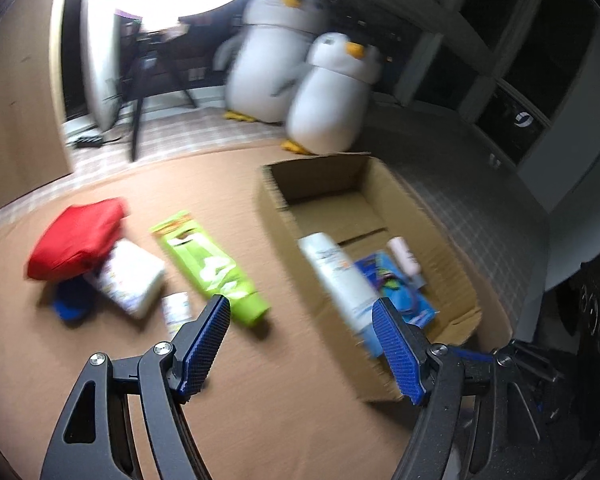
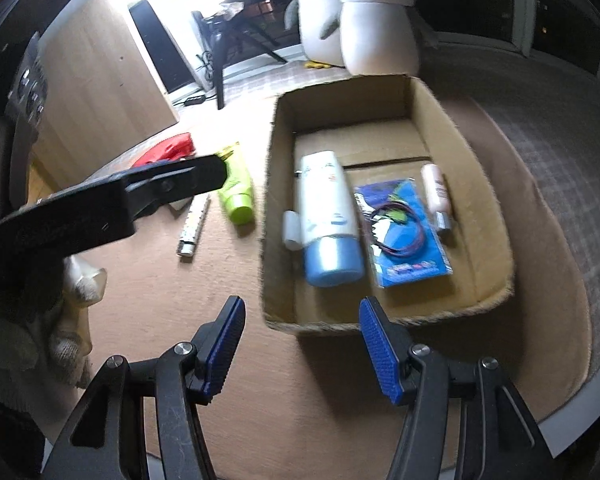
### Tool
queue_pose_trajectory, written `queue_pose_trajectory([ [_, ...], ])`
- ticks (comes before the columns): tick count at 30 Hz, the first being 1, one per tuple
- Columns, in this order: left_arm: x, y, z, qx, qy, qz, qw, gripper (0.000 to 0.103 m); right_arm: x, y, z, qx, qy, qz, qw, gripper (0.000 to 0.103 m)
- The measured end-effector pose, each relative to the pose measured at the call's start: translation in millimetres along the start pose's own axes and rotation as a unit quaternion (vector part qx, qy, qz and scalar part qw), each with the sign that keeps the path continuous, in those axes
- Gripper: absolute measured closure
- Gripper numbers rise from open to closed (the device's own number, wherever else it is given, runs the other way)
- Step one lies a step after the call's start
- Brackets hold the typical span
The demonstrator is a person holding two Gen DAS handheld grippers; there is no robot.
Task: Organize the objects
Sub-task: 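Move the right tool toward the white Vinda tissue pack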
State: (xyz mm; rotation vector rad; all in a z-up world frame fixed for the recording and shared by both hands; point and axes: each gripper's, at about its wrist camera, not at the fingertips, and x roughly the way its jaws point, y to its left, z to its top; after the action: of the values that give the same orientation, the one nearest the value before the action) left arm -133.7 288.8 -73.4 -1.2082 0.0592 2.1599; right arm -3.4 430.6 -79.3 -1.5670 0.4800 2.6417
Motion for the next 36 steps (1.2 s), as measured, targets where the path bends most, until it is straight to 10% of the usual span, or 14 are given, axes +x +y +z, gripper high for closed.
queue_pose_trajectory([
  [21, -100.9, 180.3, -99.1, -0.133, -0.003, 0.107, 0.9854, 0.026, 91.3, 101.9, 96.8, -0.025, 0.025, 0.086, 0.996, 0.047],
  [36, -145.6, 245.8, -142.3, -0.208, -0.015, 0.143, 0.9676, 0.026, 179.8, 119.0, 155.0, -0.006, 0.07, 0.063, 0.996, 0.063],
])
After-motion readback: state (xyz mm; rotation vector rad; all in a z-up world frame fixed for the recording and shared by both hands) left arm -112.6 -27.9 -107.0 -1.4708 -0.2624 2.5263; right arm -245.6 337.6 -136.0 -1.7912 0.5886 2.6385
